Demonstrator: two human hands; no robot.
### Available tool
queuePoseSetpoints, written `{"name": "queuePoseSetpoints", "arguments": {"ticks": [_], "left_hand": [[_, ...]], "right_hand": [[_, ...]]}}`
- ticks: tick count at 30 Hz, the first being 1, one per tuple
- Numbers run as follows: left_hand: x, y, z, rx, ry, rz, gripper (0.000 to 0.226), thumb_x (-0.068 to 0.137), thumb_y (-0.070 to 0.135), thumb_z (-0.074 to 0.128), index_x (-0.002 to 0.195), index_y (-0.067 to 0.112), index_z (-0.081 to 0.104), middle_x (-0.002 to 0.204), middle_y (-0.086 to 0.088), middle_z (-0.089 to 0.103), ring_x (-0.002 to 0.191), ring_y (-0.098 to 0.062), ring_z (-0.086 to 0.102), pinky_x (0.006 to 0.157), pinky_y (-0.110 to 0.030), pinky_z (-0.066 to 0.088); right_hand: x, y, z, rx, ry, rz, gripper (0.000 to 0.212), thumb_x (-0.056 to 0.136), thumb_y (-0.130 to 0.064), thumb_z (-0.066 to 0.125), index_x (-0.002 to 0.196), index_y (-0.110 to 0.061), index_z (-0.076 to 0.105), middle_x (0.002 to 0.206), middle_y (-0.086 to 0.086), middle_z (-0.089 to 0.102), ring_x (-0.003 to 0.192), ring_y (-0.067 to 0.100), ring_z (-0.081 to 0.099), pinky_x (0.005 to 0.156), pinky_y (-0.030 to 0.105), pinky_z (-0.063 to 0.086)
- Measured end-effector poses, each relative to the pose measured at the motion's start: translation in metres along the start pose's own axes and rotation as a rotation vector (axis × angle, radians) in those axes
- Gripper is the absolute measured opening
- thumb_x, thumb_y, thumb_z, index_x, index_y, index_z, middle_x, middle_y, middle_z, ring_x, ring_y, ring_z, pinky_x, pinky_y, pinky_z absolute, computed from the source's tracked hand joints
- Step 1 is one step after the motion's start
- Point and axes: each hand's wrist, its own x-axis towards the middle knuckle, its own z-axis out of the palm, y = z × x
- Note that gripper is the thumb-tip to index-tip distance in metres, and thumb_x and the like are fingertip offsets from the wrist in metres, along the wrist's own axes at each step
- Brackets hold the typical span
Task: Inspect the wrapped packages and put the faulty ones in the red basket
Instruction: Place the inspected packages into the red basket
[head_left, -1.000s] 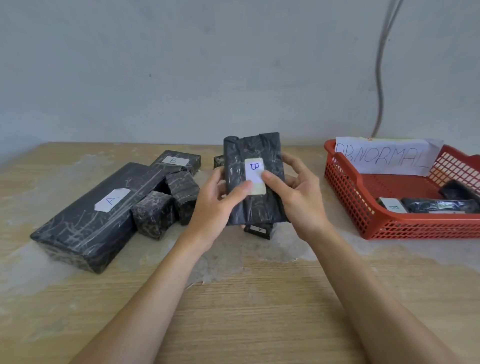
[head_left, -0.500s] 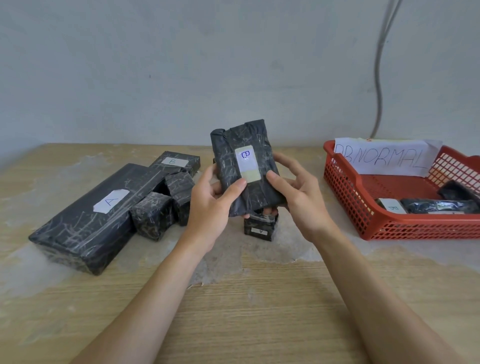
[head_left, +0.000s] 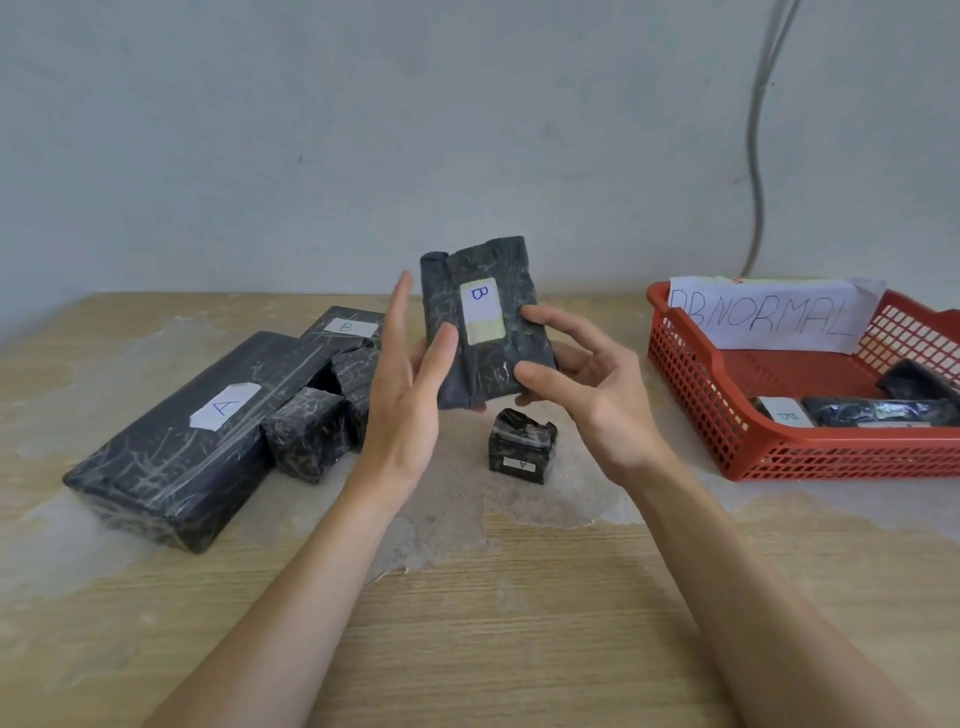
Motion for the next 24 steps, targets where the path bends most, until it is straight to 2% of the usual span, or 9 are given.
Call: {"name": "queuePoseSetpoints", "arguments": {"ticks": [2, 4, 7, 9, 12, 16, 19, 21, 24], "left_hand": [[-0.002, 0.001, -0.001, 0.171, -0.021, 0.09, 0.071, 0.102, 0.067, 0.05, 0.164, 0.038, 0.031, 0.161, 0.028, 0.04, 0.146, 0.013, 0.037, 0.115, -0.018, 0.038], [0.0, 0.004, 0.001, 0.301, -0.029, 0.161, 0.073, 0.098, 0.068, 0.043, 0.162, 0.034, 0.037, 0.173, 0.017, 0.017, 0.156, 0.009, 0.016, 0.111, 0.0, 0.023], [0.006, 0.01, 0.014, 0.414, -0.037, 0.225, 0.058, 0.105, 0.057, 0.035, 0.155, 0.031, 0.05, 0.176, 0.016, 0.014, 0.161, 0.005, -0.001, 0.119, -0.009, 0.008], [0.016, 0.017, 0.028, 0.347, 0.025, 0.28, 0.049, 0.11, 0.045, 0.033, 0.143, 0.02, 0.058, 0.167, 0.008, 0.039, 0.16, 0.0, 0.018, 0.124, -0.017, 0.018], [0.038, 0.04, 0.047, 0.186, 0.154, 0.333, 0.045, 0.112, 0.041, 0.032, 0.116, 0.008, 0.062, 0.111, 0.008, 0.068, 0.107, -0.001, 0.063, 0.094, -0.018, 0.047], [0.06, 0.065, 0.059, -0.051, 0.248, 0.308, 0.033, 0.112, 0.035, 0.038, 0.093, 0.013, 0.053, 0.088, 0.006, 0.059, 0.079, -0.006, 0.058, 0.075, -0.02, 0.046], [0.062, 0.068, 0.062, -0.199, 0.264, 0.258, 0.016, 0.104, 0.017, 0.052, 0.093, 0.009, 0.043, 0.087, 0.003, 0.049, 0.072, -0.004, 0.051, 0.067, -0.018, 0.043], [0.062, 0.068, 0.062, -0.201, 0.293, 0.249, 0.015, 0.103, 0.001, 0.051, 0.095, 0.008, 0.039, 0.087, 0.001, 0.044, 0.067, 0.003, 0.049, 0.064, -0.013, 0.042], [0.064, 0.066, 0.06, -0.209, 0.271, 0.309, 0.015, 0.096, 0.01, 0.052, 0.088, 0.013, 0.039, 0.084, 0.002, 0.041, 0.069, -0.003, 0.045, 0.067, -0.017, 0.04]], "right_hand": [[0.0, -0.006, 0.004, 0.042, 0.053, -0.01, 0.05, 0.085, -0.021, 0.082, 0.132, -0.016, 0.068, 0.108, 0.012, 0.082, 0.094, 0.024, 0.078, 0.079, 0.035, 0.06], [0.001, -0.014, 0.011, 0.066, 0.125, -0.029, 0.044, 0.085, -0.031, 0.079, 0.125, -0.016, 0.072, 0.104, 0.01, 0.083, 0.089, 0.024, 0.079, 0.078, 0.036, 0.062], [0.008, -0.032, 0.023, 0.045, 0.211, -0.082, 0.035, 0.088, -0.038, 0.071, 0.112, -0.014, 0.077, 0.093, 0.007, 0.082, 0.075, 0.023, 0.078, 0.071, 0.033, 0.063], [0.018, -0.048, 0.03, -0.011, 0.23, -0.136, 0.032, 0.095, -0.042, 0.065, 0.107, -0.014, 0.077, 0.089, 0.005, 0.08, 0.072, 0.023, 0.077, 0.069, 0.034, 0.063], [0.038, -0.072, 0.035, -0.227, 0.212, -0.223, 0.022, 0.107, -0.043, 0.059, 0.109, -0.027, 0.073, 0.092, 0.002, 0.078, 0.082, 0.021, 0.074, 0.073, 0.039, 0.062], [0.056, -0.084, 0.039, -0.51, 0.27, -0.289, 0.019, 0.106, -0.048, 0.06, 0.091, -0.036, 0.065, 0.079, -0.005, 0.058, 0.085, 0.018, 0.061, 0.081, 0.04, 0.055], [0.063, -0.082, 0.043, -0.651, 0.338, -0.249, 0.029, 0.106, -0.053, 0.056, 0.093, -0.031, 0.068, 0.124, -0.004, 0.05, 0.128, 0.016, 0.045, 0.107, 0.029, 0.041], [0.065, -0.081, 0.048, -0.587, 0.307, -0.206, 0.026, 0.109, -0.054, 0.05, 0.094, -0.038, 0.064, 0.147, -0.005, 0.044, 0.144, 0.011, 0.033, 0.111, 0.023, 0.031], [0.066, -0.07, 0.061, -0.305, 0.301, -0.195, 0.032, 0.114, -0.044, 0.039, 0.091, -0.026, 0.053, 0.093, -0.026, 0.061, 0.093, 0.001, 0.055, 0.085, 0.023, 0.043]]}}
